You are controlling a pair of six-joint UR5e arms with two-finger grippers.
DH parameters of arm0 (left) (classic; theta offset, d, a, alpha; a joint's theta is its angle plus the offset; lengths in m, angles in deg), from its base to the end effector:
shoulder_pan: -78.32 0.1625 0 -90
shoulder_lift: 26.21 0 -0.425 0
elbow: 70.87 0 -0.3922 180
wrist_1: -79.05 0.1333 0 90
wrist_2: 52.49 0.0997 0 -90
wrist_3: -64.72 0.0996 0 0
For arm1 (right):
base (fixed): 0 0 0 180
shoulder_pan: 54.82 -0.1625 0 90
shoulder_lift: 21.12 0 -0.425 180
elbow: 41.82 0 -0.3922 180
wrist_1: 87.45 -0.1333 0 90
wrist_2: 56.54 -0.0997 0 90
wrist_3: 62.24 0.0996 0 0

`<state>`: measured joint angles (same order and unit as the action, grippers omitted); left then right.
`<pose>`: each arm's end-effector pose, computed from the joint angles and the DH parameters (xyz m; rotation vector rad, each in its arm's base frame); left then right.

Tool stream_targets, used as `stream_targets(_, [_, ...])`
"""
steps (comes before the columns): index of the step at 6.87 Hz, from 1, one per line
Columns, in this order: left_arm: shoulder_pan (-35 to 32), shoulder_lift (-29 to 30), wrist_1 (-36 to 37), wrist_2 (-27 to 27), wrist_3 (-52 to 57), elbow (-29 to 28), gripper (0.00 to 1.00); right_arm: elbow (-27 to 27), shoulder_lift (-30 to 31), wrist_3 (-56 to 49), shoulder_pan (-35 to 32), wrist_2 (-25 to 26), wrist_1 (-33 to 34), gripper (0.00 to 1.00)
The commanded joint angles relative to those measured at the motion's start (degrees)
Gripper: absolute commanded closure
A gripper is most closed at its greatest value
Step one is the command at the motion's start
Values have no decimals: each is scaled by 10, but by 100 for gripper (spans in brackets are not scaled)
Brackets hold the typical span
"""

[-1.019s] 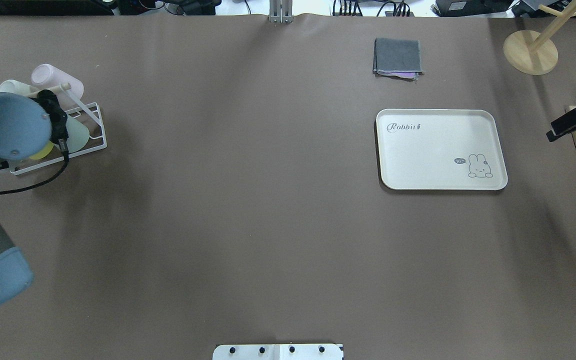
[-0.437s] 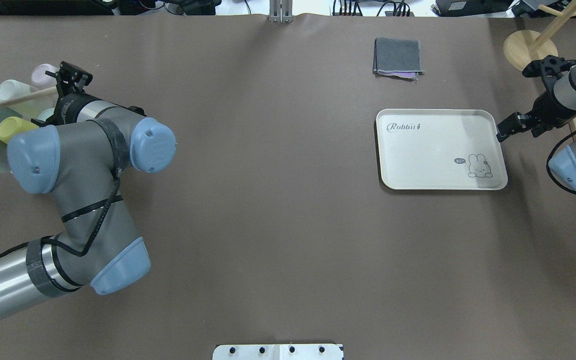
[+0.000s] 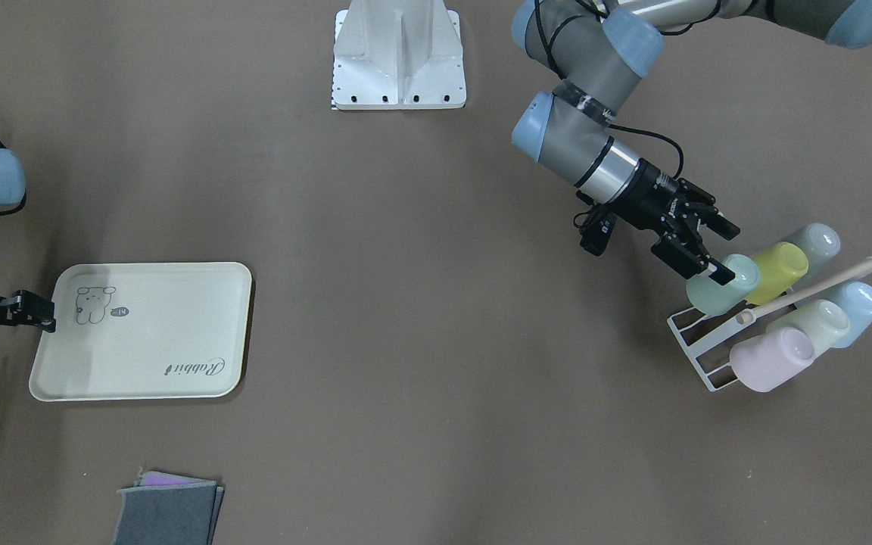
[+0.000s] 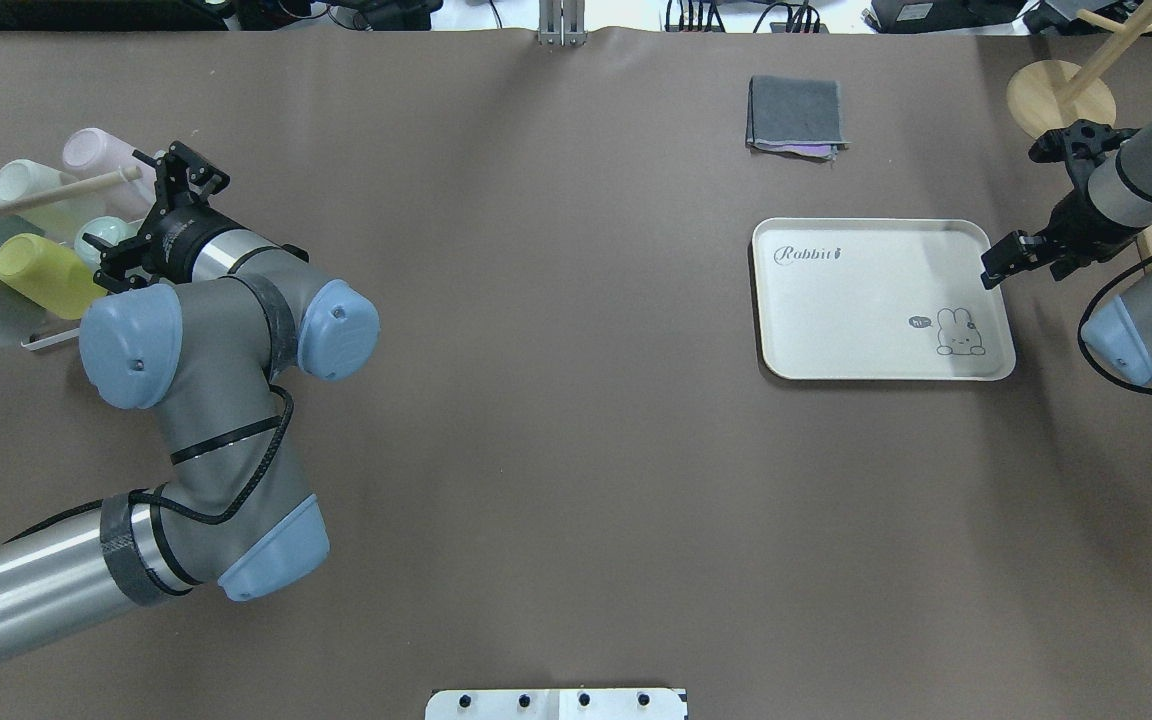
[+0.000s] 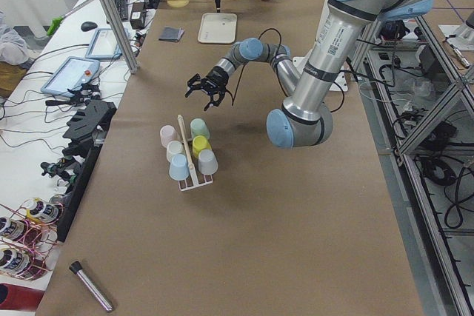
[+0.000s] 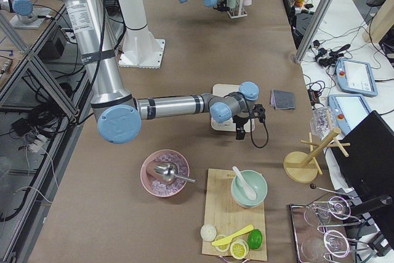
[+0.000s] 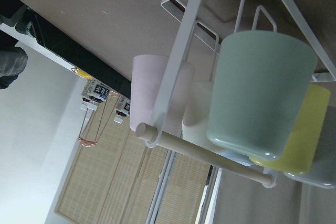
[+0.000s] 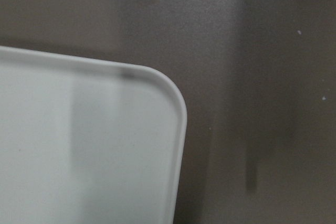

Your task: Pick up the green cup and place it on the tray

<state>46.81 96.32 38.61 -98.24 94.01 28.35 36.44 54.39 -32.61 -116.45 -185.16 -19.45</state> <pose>0.4143 -0.4918 0.3439 0.0765 -0.8628 1.4987 -0.2326 -0.5804 0.5841 0.0417 -0.7814 -0.1247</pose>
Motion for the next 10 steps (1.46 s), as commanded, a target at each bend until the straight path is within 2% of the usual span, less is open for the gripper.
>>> stream_targets(1, [2,1,0,11,2,-32,2,-26,-17,5,7,-1,-1,0])
stream_targets(2, [2,2,-5,15,-7,-70,2,-28,-21,10,9,-1,0,1])
stream_targets(3, [2,4,-4,20,-5,-79,2,-29,-25,23,11,-2,0,14])
stream_targets(5, [25,20,-5,57,-7,-143,3,-28,-26,30,13,-5,0,32])
stream_targets(8, [27,18,-1,59,-3,-146,3,-28,-18,30,12,-6,-1,35])
stream_targets(9, [27,10,2,55,-4,-147,3,-22,-12,30,12,-8,-1,61])
stream_targets(10, [28,8,13,54,-4,-148,4,-20,-11,30,11,-10,-1,77])
